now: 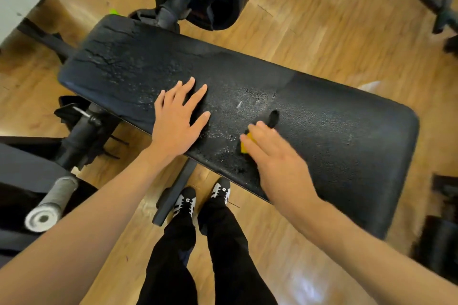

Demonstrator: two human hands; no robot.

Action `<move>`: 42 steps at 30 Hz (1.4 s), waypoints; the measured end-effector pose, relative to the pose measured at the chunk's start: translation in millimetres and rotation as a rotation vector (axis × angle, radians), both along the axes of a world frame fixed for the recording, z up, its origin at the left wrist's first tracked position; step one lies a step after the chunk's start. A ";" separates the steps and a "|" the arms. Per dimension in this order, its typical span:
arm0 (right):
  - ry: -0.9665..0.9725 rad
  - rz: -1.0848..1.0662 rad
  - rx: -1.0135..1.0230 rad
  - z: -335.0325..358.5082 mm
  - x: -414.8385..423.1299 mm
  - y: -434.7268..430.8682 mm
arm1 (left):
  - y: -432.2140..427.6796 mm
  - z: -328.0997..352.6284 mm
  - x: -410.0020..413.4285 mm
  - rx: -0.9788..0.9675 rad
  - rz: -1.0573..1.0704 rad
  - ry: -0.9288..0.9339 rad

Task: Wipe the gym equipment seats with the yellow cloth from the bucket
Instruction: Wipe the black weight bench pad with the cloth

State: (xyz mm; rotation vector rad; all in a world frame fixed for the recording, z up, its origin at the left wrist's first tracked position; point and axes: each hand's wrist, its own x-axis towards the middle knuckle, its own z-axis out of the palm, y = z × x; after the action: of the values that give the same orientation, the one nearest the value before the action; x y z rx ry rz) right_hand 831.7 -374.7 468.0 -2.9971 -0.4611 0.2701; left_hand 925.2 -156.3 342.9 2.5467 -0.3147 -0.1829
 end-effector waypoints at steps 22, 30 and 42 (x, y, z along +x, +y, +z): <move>0.136 0.426 0.027 -9.5 27.4 20.8 | -0.5 -0.8 0.9 0.025 0.006 -0.008; -0.064 -0.274 -0.078 -17.1 164.9 -41.7 | -0.2 -3.0 1.5 0.008 0.019 -0.012; 0.087 0.472 0.057 -14.2 88.8 -19.3 | -0.4 -2.8 1.9 0.009 0.013 -0.017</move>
State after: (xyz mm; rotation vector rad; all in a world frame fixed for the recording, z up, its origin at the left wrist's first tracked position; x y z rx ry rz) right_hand 920.5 -394.0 453.8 -2.7661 -1.1417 0.4102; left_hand 927.1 -156.7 340.0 2.5596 -0.3039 -0.1579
